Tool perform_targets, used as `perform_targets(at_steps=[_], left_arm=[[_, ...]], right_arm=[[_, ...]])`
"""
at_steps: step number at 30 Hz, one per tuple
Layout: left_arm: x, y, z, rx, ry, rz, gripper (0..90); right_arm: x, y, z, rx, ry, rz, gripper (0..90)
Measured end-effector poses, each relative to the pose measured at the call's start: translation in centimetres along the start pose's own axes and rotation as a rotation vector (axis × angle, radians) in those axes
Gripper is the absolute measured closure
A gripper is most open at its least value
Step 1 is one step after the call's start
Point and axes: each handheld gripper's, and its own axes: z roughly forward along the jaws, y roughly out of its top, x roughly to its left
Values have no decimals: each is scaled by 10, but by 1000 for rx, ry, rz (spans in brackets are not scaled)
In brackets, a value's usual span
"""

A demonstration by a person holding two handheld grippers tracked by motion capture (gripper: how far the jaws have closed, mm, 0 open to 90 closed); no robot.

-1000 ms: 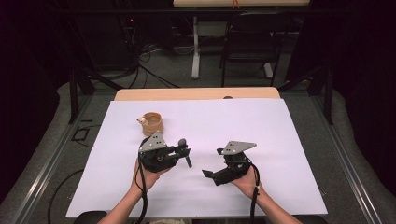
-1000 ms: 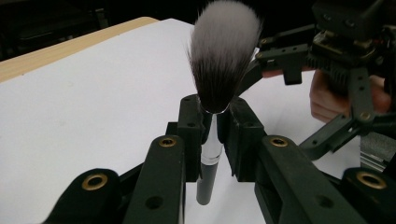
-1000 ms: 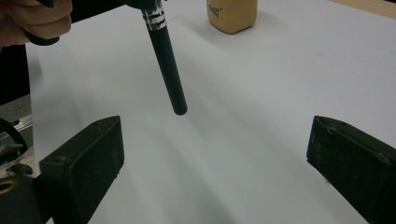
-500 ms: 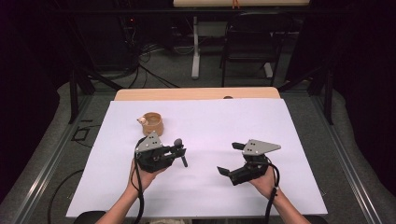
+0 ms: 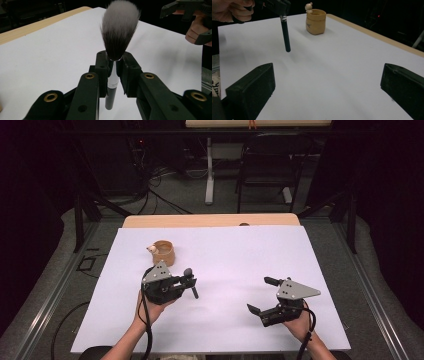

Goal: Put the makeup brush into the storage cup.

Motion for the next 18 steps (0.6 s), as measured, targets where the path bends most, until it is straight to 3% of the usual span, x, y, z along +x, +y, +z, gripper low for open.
perform_targets(at_steps=[4,18], left_arm=[[1,-1,-1,-4,0,-4,774],[6,-3,-4,1,18,-8,774]], right_arm=[[1,-6,-9,-6,-33,-2,0],[-1,-13,-22,-21,-57,24,0]])
